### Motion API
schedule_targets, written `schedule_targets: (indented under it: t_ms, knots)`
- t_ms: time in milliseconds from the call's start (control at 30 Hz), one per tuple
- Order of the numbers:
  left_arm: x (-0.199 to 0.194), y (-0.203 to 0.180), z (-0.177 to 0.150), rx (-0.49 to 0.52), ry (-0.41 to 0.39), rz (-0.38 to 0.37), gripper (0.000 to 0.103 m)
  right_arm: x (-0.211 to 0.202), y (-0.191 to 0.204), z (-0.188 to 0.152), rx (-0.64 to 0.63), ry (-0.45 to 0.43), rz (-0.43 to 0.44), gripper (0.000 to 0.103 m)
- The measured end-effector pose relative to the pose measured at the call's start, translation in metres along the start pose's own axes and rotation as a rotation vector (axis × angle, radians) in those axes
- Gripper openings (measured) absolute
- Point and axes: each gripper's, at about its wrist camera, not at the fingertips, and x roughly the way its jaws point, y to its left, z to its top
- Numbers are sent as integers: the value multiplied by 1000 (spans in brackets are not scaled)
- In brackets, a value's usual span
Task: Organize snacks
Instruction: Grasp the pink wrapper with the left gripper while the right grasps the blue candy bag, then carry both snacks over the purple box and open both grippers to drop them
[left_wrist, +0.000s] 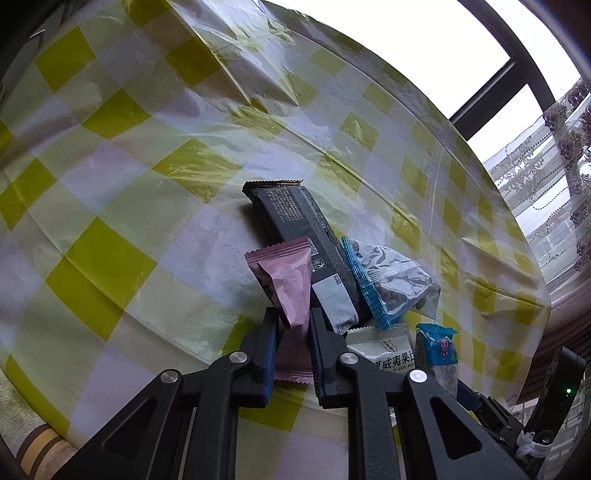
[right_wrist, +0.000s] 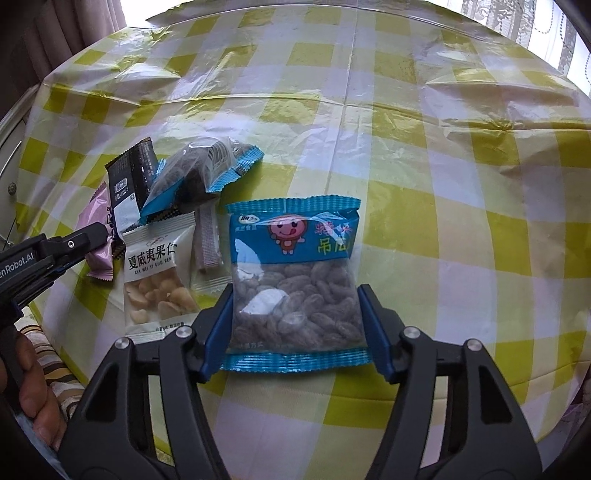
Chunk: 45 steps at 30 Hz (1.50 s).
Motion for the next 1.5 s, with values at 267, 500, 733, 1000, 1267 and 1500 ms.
schedule_targets:
  t_ms: [267,500,733,1000,1267,1500]
  knots:
    - [-9,2,0,-20,-39,-18,16,-16,-13,-11,64,-15,3,64]
    - [-20,-9,-2,22,-78,-34,16,-39,-28,-25,110,-44,0,64]
    - [-34,-28,-8,79,-91,-87,16,-67,-48,-42,153,-86,-13,64]
    - [-39,-66,-28,181,-38,-175,16,-91,-81,-68,220,-111,-25,64]
    - [-35,-128,-65,367,63,-297,16,-116,-126,-100,308,-133,-63,64]
    - [-29,-182,-104,518,167,-391,16,-140,-175,-135,402,-140,-123,64]
